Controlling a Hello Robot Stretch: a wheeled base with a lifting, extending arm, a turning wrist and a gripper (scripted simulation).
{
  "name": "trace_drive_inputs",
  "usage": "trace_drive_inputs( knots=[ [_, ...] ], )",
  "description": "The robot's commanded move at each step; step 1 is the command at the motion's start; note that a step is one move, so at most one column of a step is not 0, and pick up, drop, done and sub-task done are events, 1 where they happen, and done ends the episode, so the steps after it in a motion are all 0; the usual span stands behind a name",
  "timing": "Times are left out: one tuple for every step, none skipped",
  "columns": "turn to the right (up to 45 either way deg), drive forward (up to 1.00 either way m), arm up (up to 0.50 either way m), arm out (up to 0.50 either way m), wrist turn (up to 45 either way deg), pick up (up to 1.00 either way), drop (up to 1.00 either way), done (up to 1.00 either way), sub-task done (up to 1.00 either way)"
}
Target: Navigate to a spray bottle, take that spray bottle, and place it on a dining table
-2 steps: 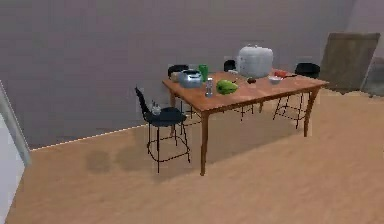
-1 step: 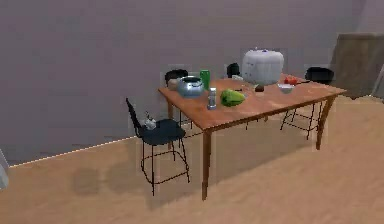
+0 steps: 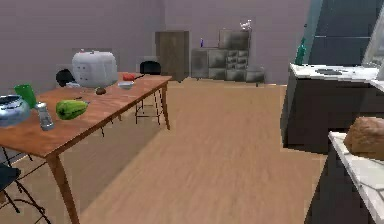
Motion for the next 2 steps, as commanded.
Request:
trace_drive_inputs(
  knots=[
    [6.0, 0.00, 0.00, 0.00, 0.0, 0.00, 0.00, 0.00, 0.00],
    [0.0, 1.00, 0.00, 0.00, 0.0, 0.00, 0.00, 0.00, 0.00]
  ],
)
